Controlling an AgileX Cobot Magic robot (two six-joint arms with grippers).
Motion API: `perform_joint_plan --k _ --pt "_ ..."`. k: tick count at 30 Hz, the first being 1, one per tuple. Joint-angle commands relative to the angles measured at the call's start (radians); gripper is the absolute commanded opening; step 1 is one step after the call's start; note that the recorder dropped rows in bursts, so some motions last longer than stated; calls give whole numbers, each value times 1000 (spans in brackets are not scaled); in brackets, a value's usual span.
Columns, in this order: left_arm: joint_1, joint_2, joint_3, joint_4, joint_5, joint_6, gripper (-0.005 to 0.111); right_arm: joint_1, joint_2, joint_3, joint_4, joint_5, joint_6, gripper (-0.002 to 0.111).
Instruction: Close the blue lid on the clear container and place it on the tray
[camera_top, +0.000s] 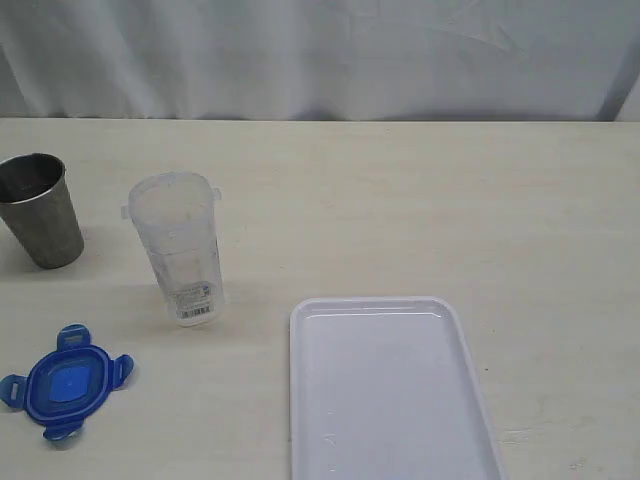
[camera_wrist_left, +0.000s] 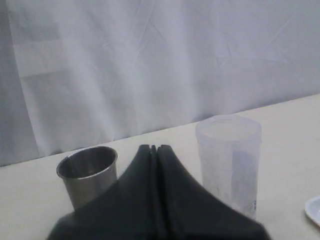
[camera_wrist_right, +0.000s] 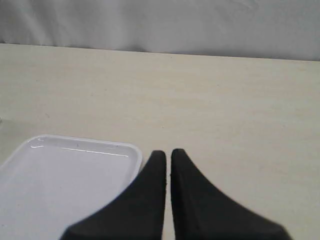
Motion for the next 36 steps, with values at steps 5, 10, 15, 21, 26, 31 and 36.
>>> perform_joint_plan --k 5,10,15,21,26,31,36 --pt "2 -2 4 -3 -197 -8 0 -3 -3 1 -12 -7 0 4" --pt "2 -2 4 -3 -200 -13 0 -3 -3 1 -12 -7 0 4" --pt "2 -2 4 9 -332 -343 0 -3 -3 1 -12 -7 0 4" --pt "2 -2 -44 83 -483 -350 24 -3 -3 1 -12 -7 0 4" --pt "2 148 -124 150 -556 -365 69 -3 -3 1 -12 -7 0 4" --pt "2 356 -228 187 -496 -473 68 -3 -3 1 -12 -7 0 4" --pt "2 565 -413 187 -113 -478 56 -3 -3 1 -12 -7 0 4"
